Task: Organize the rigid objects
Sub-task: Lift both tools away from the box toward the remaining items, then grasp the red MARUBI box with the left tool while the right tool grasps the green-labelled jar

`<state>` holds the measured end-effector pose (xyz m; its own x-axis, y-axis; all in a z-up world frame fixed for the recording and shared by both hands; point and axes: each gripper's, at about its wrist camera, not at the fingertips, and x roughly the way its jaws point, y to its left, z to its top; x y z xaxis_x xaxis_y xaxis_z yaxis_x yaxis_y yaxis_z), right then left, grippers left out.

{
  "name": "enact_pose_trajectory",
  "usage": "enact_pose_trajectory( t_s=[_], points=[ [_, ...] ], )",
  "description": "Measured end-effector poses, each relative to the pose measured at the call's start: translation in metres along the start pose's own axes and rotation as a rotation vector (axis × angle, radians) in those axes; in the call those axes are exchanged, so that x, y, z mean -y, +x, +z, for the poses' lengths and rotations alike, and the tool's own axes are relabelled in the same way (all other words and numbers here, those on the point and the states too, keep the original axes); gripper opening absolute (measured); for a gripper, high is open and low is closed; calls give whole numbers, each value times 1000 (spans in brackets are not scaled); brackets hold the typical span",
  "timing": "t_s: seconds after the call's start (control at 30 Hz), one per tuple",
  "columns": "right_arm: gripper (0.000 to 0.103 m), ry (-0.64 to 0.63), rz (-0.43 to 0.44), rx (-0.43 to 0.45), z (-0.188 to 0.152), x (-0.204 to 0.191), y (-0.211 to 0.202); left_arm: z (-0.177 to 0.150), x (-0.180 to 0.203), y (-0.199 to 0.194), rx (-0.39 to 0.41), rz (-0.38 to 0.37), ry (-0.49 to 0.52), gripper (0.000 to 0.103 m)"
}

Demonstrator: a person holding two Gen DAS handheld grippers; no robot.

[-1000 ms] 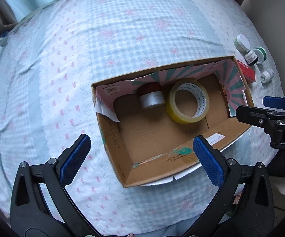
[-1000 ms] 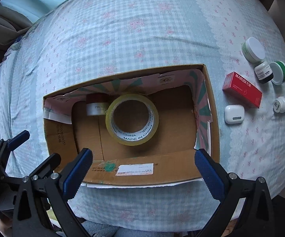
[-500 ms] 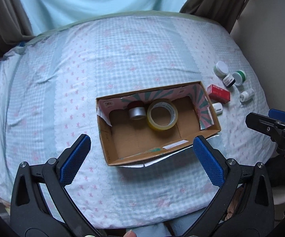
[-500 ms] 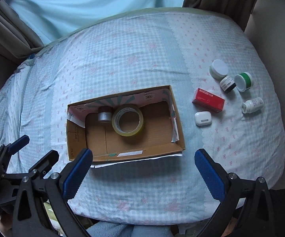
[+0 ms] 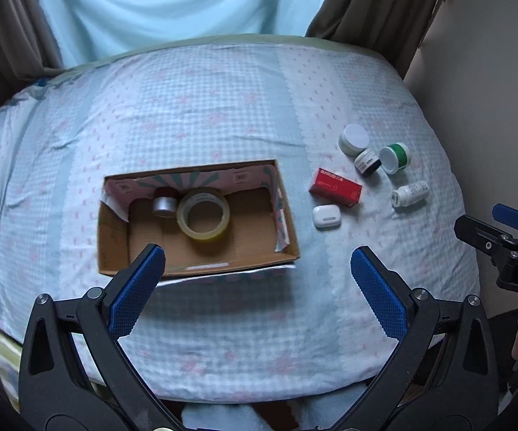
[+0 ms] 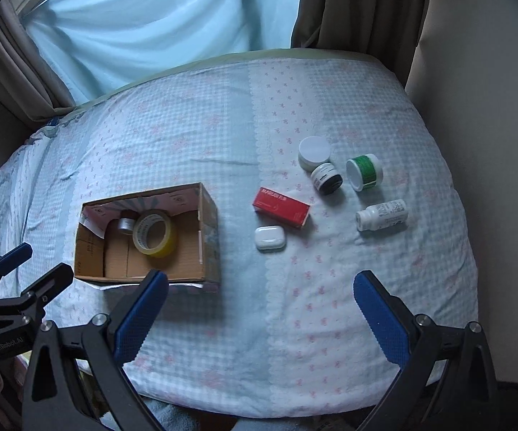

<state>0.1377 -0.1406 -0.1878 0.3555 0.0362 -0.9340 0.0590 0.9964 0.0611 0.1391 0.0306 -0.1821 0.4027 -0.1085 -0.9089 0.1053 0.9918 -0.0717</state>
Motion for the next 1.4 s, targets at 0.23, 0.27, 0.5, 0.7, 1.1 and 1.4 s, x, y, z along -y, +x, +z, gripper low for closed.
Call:
enact_pose_trajectory(
  t_s=[0.23,0.27,0.5,0.7,1.1,1.4],
  points=[
    [103,-109,-1,-3,13,85,3,4,78,19,-39,-3,-90,103],
    [103,-105,8,-5,16,97,3,6,84,22,-44,-4,-99,103],
    [103,-94,7,-17,39,147,24,24,108,64,-100,-23,-169,103],
    [103,-59,-7,-47,68,172,55,51,117,119,-159,-45,-258,103],
    [103,-176,-84,-160,131,189,163,69,121,269,-358,1,-517,103],
    [103,-196,-82,-275,151,193,247,64,107,345,-460,87,-691,102]
  ],
)
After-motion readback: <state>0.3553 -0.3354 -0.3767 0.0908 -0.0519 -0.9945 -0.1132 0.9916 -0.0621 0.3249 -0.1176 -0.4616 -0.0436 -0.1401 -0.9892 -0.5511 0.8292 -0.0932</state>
